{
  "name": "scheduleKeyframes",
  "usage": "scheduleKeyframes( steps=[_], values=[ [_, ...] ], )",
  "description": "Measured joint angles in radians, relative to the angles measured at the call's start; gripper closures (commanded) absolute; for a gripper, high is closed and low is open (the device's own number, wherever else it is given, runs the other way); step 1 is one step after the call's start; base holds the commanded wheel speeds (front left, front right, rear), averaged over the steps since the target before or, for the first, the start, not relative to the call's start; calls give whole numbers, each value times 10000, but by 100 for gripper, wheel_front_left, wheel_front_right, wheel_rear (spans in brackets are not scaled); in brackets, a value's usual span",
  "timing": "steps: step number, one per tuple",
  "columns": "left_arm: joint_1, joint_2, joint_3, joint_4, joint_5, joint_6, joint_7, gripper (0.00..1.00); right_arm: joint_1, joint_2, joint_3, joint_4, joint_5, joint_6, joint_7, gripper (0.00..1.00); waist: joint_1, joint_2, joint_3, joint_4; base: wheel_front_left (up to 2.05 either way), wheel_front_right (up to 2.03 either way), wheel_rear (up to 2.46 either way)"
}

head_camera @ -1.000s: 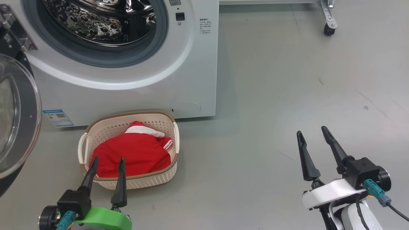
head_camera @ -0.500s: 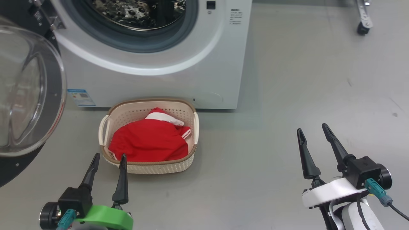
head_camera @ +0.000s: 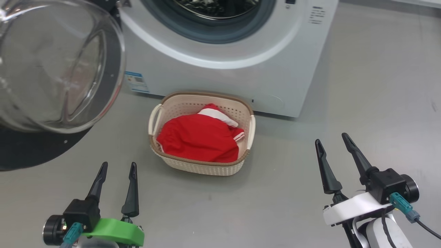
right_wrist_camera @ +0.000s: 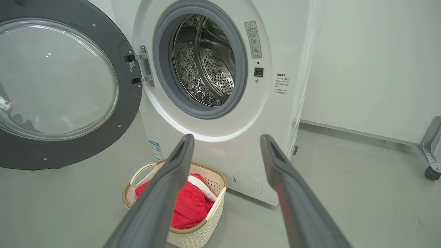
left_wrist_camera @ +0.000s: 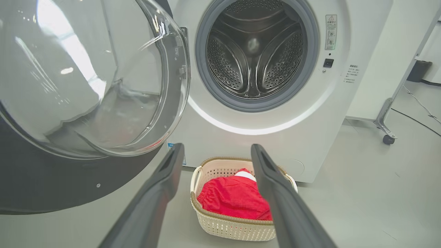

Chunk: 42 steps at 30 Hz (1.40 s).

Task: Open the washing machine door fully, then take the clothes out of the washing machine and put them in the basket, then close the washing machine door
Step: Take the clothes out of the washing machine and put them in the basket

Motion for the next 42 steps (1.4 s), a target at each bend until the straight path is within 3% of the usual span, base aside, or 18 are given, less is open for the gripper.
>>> scheduleKeyframes(
  steps=[9,19,42],
  values=[
    [2,-4,-12,123,-2,84,0,0,-4,-52,167,107,-73,84,-2,0,0,0,-54,1268,0,0,0],
    [15,-6,100,171,-2,207,0,0,2,-40,311,238,-71,86,0,0,0,0,-346,2073,0,0,0],
    [221,-6,318,-140,0,349,0,0,3,-15,577,397,23,161,-2,0,0,0,-782,2548,0,0,0]
  ],
)
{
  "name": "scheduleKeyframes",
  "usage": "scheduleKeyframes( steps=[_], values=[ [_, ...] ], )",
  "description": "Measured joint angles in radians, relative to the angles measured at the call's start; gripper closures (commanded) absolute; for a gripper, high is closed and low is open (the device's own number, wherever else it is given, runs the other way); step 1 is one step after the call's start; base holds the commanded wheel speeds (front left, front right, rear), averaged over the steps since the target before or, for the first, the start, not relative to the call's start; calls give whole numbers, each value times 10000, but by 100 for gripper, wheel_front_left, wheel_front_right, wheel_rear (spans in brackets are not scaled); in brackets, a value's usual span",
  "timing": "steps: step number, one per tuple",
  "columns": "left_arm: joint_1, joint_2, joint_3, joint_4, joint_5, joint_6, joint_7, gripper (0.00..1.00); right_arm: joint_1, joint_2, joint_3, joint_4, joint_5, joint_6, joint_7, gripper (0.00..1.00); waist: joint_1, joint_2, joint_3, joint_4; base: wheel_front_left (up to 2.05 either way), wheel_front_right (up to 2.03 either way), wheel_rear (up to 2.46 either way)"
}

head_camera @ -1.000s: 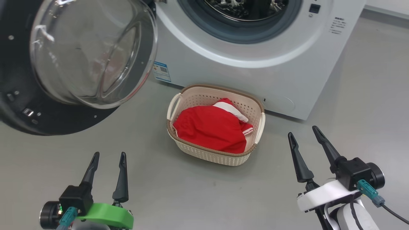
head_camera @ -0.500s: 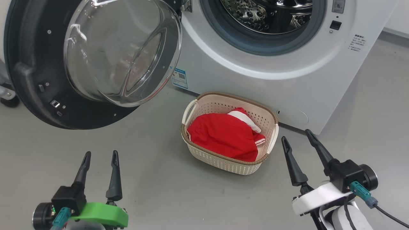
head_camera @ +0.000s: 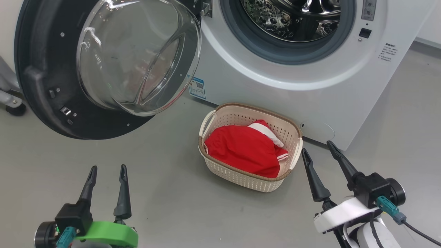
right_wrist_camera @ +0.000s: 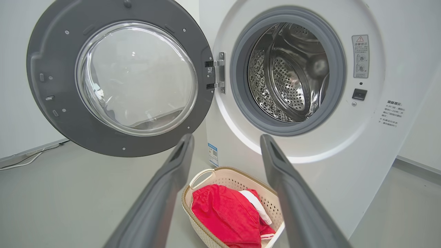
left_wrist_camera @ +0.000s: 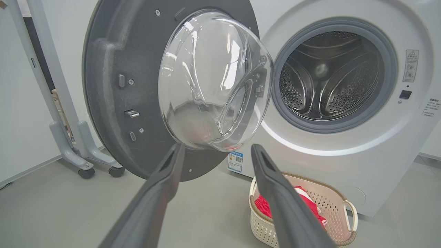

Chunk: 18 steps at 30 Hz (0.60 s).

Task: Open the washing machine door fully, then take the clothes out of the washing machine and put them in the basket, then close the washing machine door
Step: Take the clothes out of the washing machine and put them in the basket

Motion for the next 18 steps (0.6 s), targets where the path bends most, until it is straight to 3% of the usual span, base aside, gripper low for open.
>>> scheduleKeyframes(
  steps=[18],
  values=[
    [39,0,67,-207,10,35,0,0,7,19,33,58,33,0,2,0,0,0,-200,202,0,0,0]
  ],
)
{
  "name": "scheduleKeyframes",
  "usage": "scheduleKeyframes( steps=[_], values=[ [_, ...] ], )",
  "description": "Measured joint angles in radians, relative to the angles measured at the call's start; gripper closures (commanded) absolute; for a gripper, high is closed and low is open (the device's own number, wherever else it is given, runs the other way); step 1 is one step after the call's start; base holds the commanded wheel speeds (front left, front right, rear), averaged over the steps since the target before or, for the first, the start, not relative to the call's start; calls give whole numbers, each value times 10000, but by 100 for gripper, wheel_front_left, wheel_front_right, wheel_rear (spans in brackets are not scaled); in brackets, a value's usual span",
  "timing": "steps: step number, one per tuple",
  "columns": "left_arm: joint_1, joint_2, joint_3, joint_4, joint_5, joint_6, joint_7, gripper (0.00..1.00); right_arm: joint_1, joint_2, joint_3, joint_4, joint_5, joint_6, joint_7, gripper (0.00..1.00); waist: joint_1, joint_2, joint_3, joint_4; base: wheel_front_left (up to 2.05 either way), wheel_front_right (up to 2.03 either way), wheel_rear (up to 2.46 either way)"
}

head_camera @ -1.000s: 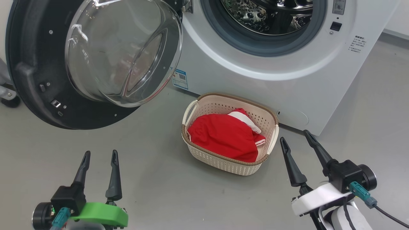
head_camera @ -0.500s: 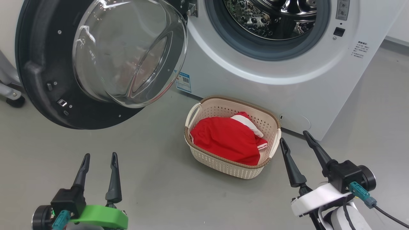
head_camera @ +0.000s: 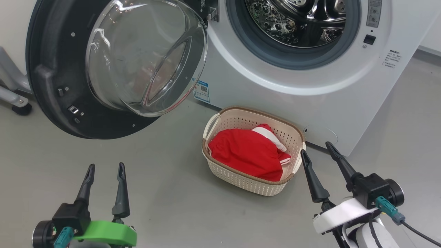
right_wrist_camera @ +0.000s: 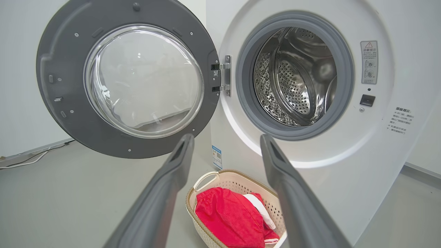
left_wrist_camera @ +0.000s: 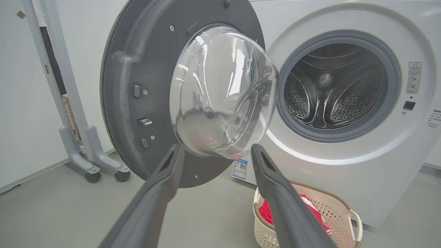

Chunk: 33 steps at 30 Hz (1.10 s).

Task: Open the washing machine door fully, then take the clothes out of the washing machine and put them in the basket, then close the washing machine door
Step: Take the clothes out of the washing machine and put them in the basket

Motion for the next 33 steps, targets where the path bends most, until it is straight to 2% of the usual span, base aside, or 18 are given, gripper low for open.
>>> scheduleKeyframes(
  steps=[26,27,28,29,33],
  values=[
    [199,0,86,-98,23,48,0,0,5,40,42,12,58,-4,0,0,0,0,-66,8,0,0,0],
    [200,0,92,-96,23,56,0,21,5,40,46,12,58,-4,0,0,0,0,-65,9,0,0,0],
    [205,0,96,-92,21,75,0,67,5,40,54,12,58,-4,0,0,0,0,-63,9,0,0,0],
    [214,0,105,-88,21,75,0,100,5,42,59,12,58,-4,0,0,0,0,-60,8,0,0,0],
    [264,0,132,-104,21,75,0,100,5,42,96,6,58,-6,0,0,0,0,-27,-2,0,0,0]
  ],
)
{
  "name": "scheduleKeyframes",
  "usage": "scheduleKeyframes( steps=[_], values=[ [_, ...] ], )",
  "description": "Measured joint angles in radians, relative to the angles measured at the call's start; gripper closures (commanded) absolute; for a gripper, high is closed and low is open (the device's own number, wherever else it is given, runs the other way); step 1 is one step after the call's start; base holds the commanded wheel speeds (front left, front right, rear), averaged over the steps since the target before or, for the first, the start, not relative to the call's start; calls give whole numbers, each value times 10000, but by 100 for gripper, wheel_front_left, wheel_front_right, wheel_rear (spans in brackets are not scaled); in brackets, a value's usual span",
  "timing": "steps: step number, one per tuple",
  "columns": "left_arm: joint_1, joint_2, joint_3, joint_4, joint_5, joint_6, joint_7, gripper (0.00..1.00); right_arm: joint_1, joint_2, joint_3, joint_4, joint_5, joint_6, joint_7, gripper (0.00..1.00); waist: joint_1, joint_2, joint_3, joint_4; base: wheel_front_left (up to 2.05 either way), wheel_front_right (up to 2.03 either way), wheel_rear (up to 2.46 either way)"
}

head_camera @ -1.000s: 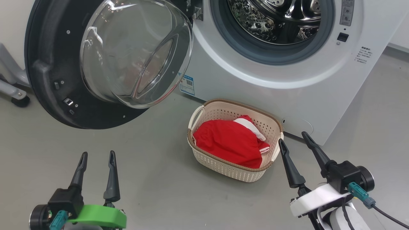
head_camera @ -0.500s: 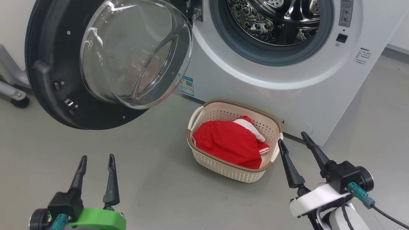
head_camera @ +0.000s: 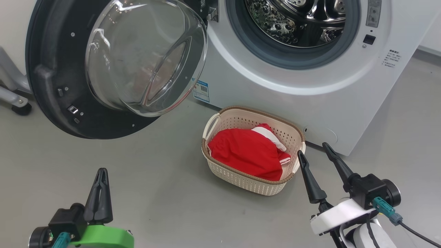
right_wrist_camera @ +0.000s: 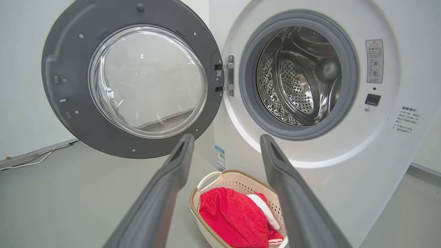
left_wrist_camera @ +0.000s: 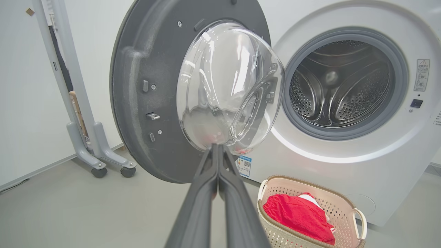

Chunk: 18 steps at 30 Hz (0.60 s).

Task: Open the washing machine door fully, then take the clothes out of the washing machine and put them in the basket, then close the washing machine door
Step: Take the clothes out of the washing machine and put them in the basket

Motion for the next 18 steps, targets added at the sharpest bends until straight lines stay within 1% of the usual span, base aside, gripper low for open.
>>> scheduleKeyframes(
  steps=[8,13,18],
  values=[
    [15,40,186,-364,92,2,0,100,-1,6,69,-19,-8,0,0,0,0,0,217,-74,0,0,0],
    [-113,583,675,-1011,326,2,-2,100,-11,-23,173,-65,-96,0,0,0,0,0,458,-156,0,0,0],
    [-948,1290,1187,-1745,359,2,-4,100,-35,-146,215,-92,-115,0,0,0,0,0,752,-249,0,0,0]
  ],
)
